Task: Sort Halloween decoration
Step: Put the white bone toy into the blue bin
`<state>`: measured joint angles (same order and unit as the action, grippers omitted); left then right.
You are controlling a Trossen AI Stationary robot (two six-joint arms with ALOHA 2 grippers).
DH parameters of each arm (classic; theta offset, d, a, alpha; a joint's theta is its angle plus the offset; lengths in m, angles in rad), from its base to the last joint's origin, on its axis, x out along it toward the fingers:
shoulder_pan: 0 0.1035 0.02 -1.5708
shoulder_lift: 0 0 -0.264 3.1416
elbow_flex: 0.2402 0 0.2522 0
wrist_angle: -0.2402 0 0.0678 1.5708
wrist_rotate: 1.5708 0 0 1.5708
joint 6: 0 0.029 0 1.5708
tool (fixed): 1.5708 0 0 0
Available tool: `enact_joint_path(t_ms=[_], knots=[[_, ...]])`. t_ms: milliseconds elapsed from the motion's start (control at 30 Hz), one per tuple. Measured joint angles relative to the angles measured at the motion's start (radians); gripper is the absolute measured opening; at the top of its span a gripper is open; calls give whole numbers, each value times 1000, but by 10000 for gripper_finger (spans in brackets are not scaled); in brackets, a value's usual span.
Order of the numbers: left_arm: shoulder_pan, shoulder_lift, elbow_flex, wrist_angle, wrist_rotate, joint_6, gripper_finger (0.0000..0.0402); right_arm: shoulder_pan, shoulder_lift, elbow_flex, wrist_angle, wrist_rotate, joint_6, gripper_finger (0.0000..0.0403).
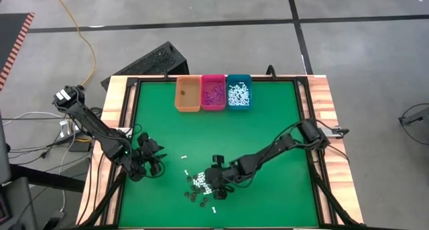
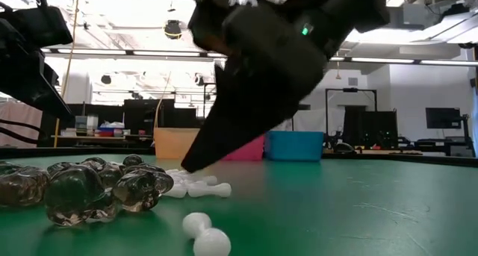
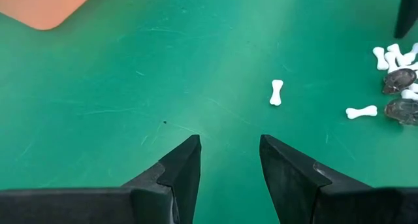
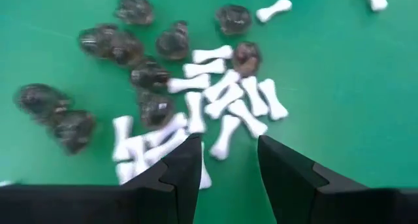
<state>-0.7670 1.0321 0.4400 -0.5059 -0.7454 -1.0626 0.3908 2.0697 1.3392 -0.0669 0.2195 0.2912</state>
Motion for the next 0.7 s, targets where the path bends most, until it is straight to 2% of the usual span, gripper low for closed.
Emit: enact_joint_path(t_ms=[433, 700], knots=[[0, 0, 0, 1, -13, -2, 148, -20, 15, 0, 0, 48, 26, 177], [0, 0, 0, 0, -9, -6, 148, -19, 15, 0, -3, 46, 15, 145]])
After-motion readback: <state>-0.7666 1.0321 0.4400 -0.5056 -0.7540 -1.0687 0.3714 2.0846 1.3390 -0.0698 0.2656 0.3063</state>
